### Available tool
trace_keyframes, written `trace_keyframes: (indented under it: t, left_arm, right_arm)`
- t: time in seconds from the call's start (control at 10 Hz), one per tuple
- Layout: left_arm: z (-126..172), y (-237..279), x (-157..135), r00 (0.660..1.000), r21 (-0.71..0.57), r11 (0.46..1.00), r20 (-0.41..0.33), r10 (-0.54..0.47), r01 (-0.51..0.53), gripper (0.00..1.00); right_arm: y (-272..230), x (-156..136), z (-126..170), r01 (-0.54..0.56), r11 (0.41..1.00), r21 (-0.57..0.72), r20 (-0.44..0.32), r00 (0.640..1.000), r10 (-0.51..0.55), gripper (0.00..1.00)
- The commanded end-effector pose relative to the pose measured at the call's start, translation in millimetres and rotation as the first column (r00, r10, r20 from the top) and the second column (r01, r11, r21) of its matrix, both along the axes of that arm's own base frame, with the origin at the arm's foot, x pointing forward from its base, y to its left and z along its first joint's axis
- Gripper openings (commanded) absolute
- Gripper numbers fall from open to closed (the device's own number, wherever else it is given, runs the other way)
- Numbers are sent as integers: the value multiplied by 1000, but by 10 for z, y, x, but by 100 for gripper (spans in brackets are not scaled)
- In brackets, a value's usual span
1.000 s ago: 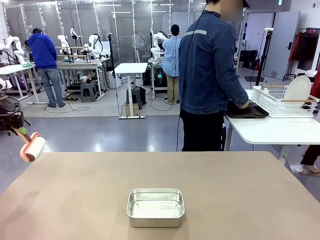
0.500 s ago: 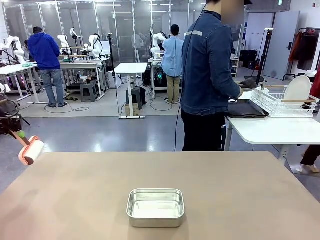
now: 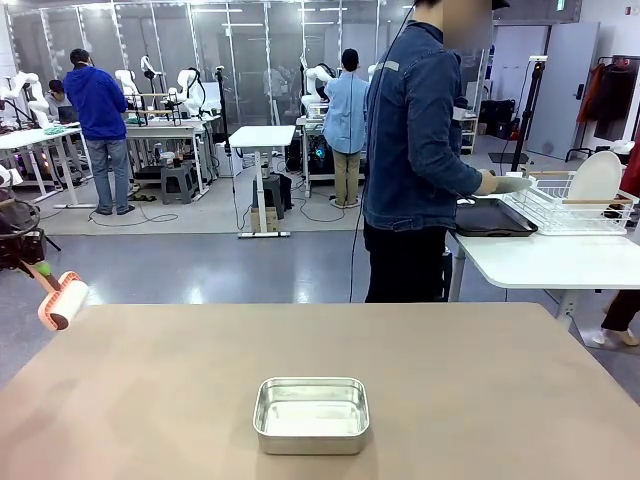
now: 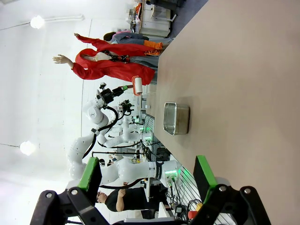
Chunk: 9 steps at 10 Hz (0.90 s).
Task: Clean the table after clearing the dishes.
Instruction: Place the Lint Roller back on top of the Airtight Container.
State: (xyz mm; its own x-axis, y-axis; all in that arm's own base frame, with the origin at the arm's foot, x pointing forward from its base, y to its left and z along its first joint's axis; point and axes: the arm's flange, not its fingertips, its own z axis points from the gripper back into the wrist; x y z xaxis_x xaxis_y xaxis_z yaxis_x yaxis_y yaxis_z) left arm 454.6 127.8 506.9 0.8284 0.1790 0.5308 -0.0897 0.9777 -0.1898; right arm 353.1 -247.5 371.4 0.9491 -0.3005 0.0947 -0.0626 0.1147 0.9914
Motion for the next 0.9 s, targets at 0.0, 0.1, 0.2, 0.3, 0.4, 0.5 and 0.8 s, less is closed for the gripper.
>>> trace_keyframes:
  t: [0.0,0.1,0.2,0.3,0.4,0.5,0.8]
  left_arm:
    - [350,-316,61,980,100,981,92,-175,166,21]
    - [613,-711,43,924,191,924,133,-359,331,21]
    - [844,-1159,-51,838,266,842,167,-519,469,21]
    - [1043,-1587,-191,733,317,753,205,-649,577,21]
    - [1171,-2027,-355,611,376,621,164,-775,687,21]
    - [1200,-2414,-504,504,415,492,90,-859,765,21]
    - [1180,-3411,-1076,142,474,110,-32,-989,874,21]
  right_arm:
    - [15,-8,31,-1,1000,3,3,1000,1,100]
    - [15,-8,31,-1,1000,3,3,1000,1,100]
    - [15,-8,31,-1,1000,3,3,1000,1,100]
    - [15,-8,31,-1,1000,3,3,1000,1,100]
    - [15,-8,31,-1,1000,3,3,1000,1,100]
    - [15,-8,31,-1,1000,3,3,1000,1,100]
    - [15,-8,31,-1,1000,3,3,1000,1,100]
